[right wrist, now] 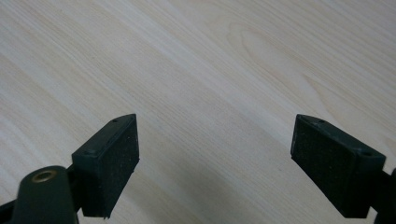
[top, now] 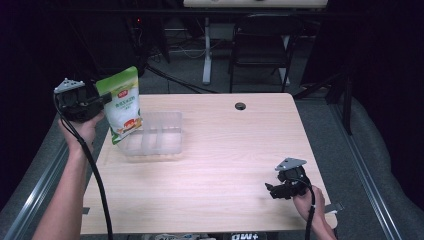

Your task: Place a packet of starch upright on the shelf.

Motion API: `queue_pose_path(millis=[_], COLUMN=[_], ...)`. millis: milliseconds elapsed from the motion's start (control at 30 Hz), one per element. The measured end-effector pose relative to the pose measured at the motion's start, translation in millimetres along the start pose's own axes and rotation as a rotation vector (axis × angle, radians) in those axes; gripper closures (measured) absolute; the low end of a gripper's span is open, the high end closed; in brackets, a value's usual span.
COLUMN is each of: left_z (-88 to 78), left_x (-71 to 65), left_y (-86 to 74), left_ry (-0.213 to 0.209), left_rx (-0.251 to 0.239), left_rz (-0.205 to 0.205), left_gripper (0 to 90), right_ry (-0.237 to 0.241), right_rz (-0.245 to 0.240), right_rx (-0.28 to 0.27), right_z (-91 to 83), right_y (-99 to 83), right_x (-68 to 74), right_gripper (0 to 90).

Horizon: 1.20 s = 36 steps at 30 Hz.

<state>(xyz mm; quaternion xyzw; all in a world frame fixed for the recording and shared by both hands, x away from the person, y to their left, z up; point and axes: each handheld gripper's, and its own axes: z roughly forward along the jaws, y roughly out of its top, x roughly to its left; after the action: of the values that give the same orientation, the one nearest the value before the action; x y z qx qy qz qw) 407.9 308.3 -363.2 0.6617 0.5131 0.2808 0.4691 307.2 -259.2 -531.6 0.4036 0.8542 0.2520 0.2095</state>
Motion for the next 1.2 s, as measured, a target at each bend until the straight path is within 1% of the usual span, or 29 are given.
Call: queue_pose_path(millis=[67, 133, 200, 233, 300, 333, 367, 400, 500, 667, 733, 767, 833, 867, 900, 933, 967, 1033, 1067, 1100, 1133, 1167, 1200], left_z=[3.1, 5.8, 6.8, 9.8, 12.9, 14.0, 15.4, 16.5, 19.8, 27.0, 29.9, 30.9, 33.1, 33.1, 35.7, 36.5, 37.8, 39.8, 39.8, 42.7, 44.1, 45.6, 47.2], left_x=[1.5, 3.0, 3.9, 4.7, 5.2, 5.9, 5.9, 6.2, 7.5, 8.4, 8.8, 9.1, 9.2, 9.2, 8.8, 8.8, 8.8, 8.7, 8.7, 9.2, 9.1, 9.6, 9.6], left_y=[-2.6, -5.8, -7.1, -10.2, -13.6, -14.9, -16.8, -18.0, -22.3, -29.7, -33.1, -34.4, -37.2, -37.2, -40.1, -41.5, -43.3, -46.2, -46.2, -49.1, -50.6, -51.6, -52.7], left_ry=[0.012, 0.019, 0.022, 0.029, 0.037, 0.037, 0.051, 0.057, 0.064, 0.085, 0.091, 0.096, 0.111, 0.111, 0.124, 0.129, 0.129, 0.136, 0.136, 0.133, 0.138, 0.13, 0.133], left_rx=[-0.009, -0.023, -0.023, -0.033, -0.038, -0.03, -0.038, -0.036, -0.042, -0.052, -0.062, -0.059, -0.065, -0.065, -0.075, -0.074, -0.083, -0.085, -0.085, -0.086, -0.089, -0.084, -0.084], left_rz=[-0.01, -0.029, -0.033, -0.042, -0.056, -0.06, -0.059, -0.057, -0.067, -0.089, -0.106, -0.113, -0.122, -0.122, -0.128, -0.13, -0.14, -0.151, -0.151, -0.171, -0.177, -0.184, -0.191], left_gripper=[90.0, 90.0, 90.0, 90.0, 90.0, 90.0, 90.0, 90.0, 90.0, 90.0, 89.9, 90.0, 89.9, 90.0, 90.0, 89.9, 90.0, 89.9, 90.0, 89.9, 89.9, 89.9, 89.9], right_ry=[-0.001, 0.001, 0.001, 0.0, 0.002, -0.003, 0.0, 0.001, -0.002, 0.001, 0.0, -0.001, 0.004, 0.003, 0.003, 0.0, 0.001, 0.003, 0.004, 0.004, 0.003, 0.004, 0.003], right_rz=[0.001, -0.001, 0.0, 0.0, -0.001, 0.004, -0.001, -0.003, 0.002, -0.001, 0.001, 0.002, 0.002, 0.001, 0.001, 0.002, 0.001, -0.003, -0.001, -0.002, -0.001, -0.001, -0.002], right_rx=[0.0, 0.002, 0.0, -0.001, 0.002, -0.003, 0.001, 0.003, -0.001, 0.001, -0.001, -0.002, -0.002, -0.001, -0.001, -0.002, -0.002, -0.002, -0.001, -0.002, -0.001, -0.001, -0.001], right_z=[0.0, 0.0, -0.1, -0.1, -0.2, -0.2, -0.7, -1.1, -0.7, -0.7, -0.6, -0.7, -0.9, -1.0, -0.8, -0.7, -0.6, -0.4, -0.6, -0.6, -0.7, -0.8, -0.8], right_y=[0.0, 0.0, 0.0, 0.0, 0.1, -0.1, 0.0, 0.1, -0.1, 0.3, 0.1, -0.1, -0.2, -0.1, -0.1, -0.1, 0.0, 0.1, 0.1, 0.1, 0.1, 0.1, 0.1], right_x=[-0.2, -0.4, -0.3, -0.3, -0.5, -0.1, -0.6, -0.9, -0.8, -0.5, -0.6, -0.8, -1.1, -1.2, -1.1, -0.7, -0.6, -0.6, -0.6, -0.6, -0.6, -0.7, -0.8], right_gripper=[14.8, 14.8, 14.8, 14.8, 14.8, 14.8, 14.8, 14.8, 14.8, 14.8, 14.8, 14.8, 14.8, 14.8, 14.8, 14.8, 14.8, 14.8, 14.8, 14.8, 14.8, 14.8, 14.8])
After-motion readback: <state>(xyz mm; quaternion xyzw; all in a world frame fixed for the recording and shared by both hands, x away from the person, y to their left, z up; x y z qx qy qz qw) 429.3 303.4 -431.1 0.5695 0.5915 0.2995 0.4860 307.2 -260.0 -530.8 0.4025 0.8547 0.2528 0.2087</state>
